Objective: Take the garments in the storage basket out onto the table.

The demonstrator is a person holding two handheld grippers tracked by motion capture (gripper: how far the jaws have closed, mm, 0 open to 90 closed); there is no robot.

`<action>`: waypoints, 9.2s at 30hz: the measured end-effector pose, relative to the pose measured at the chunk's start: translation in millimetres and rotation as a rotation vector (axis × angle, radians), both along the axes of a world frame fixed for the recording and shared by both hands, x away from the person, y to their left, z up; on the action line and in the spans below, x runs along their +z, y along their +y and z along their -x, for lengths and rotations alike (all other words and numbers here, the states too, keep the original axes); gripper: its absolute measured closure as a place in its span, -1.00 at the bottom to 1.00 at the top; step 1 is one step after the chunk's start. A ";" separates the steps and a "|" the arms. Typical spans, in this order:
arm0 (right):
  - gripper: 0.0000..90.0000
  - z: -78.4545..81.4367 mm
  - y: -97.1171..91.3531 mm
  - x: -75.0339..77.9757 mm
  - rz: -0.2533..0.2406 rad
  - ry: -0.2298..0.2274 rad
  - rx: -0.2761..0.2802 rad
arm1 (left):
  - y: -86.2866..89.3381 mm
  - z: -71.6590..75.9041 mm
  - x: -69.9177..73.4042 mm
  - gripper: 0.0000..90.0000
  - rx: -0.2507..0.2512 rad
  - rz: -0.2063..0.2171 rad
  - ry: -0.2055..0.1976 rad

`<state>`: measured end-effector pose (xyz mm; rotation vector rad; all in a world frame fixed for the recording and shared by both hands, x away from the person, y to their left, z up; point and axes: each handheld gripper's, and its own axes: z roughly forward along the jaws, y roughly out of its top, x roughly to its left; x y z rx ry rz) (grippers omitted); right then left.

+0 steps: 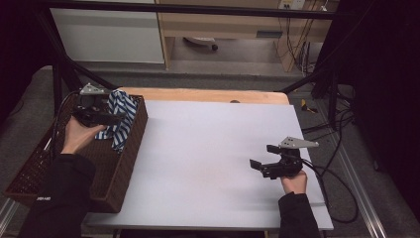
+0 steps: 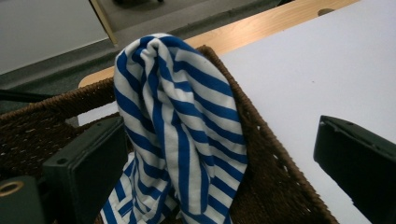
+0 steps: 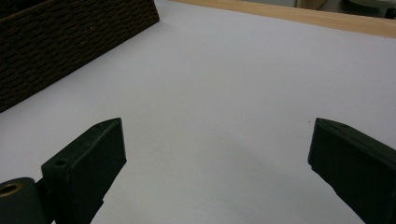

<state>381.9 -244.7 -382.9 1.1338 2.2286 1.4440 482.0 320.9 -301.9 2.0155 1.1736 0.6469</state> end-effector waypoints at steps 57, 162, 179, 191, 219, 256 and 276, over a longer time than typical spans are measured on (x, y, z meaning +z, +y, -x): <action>-0.90 0.0 0.8 -0.6 -0.001 0.004 0.004 | 13.8 -40.1 -49.7 0.06 0.062 -0.032 0.061; -0.90 0.3 2.7 -0.2 0.004 0.000 0.008 | 45.4 16.1 10.2 0.90 0.034 0.057 0.074; -0.90 0.2 2.9 -0.3 0.006 0.000 0.007 | 48.6 29.0 21.1 0.89 0.002 0.065 0.074; -0.90 0.3 2.8 -0.1 0.006 -0.001 0.007 | 50.1 41.4 34.4 0.89 -0.014 0.055 0.060; -0.90 0.6 3.2 0.4 0.010 -0.002 0.007 | 44.7 62.4 59.9 0.89 -0.058 0.039 0.053; -0.90 0.7 3.4 0.4 0.009 -0.001 0.010 | 32.1 84.8 100.3 0.89 -0.136 0.020 0.023; -0.90 0.7 3.7 0.3 0.010 0.001 0.010 | 22.1 89.6 120.2 0.89 -0.164 0.014 0.007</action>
